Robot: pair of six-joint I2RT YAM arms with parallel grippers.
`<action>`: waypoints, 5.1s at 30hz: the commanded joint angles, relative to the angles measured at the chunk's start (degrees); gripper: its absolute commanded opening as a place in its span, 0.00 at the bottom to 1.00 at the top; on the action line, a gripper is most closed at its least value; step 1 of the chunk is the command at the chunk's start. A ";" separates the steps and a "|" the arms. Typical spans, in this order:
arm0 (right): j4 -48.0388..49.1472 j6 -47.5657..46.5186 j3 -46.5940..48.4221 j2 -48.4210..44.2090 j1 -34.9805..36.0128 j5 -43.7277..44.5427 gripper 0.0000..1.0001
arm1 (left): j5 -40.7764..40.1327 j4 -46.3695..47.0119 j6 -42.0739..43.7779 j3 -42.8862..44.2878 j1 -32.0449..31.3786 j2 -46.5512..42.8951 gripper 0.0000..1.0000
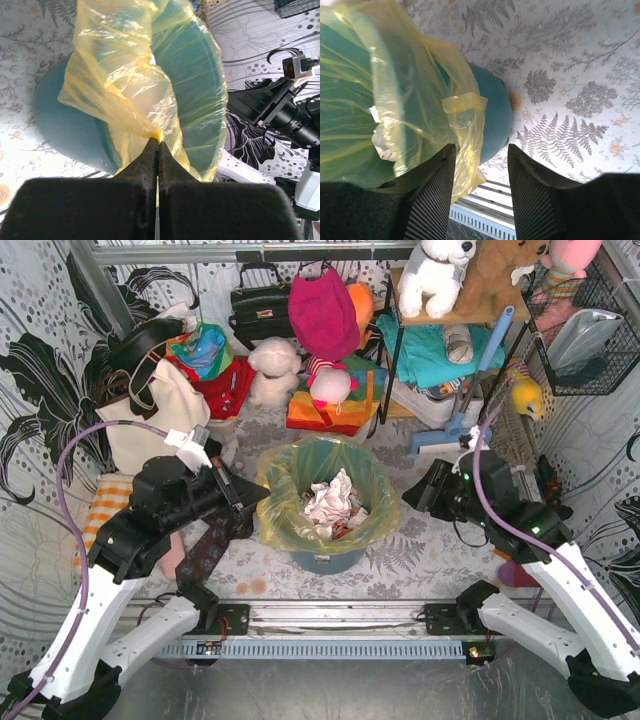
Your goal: Tie the trash bag
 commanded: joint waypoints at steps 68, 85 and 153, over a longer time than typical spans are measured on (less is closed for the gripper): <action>27.36 1.74 -0.33 1.12 -0.24 -16.01 0.00 | -13.79 -13.85 -5.63 -5.29 0.28 -6.97 0.33; 27.73 3.02 -3.36 0.42 -0.27 -16.06 0.00 | -0.62 3.72 -5.27 -20.68 0.23 -6.82 0.69; 50.27 3.04 14.64 14.16 -0.27 -24.22 0.00 | 2.49 19.79 3.85 9.72 0.26 9.46 0.00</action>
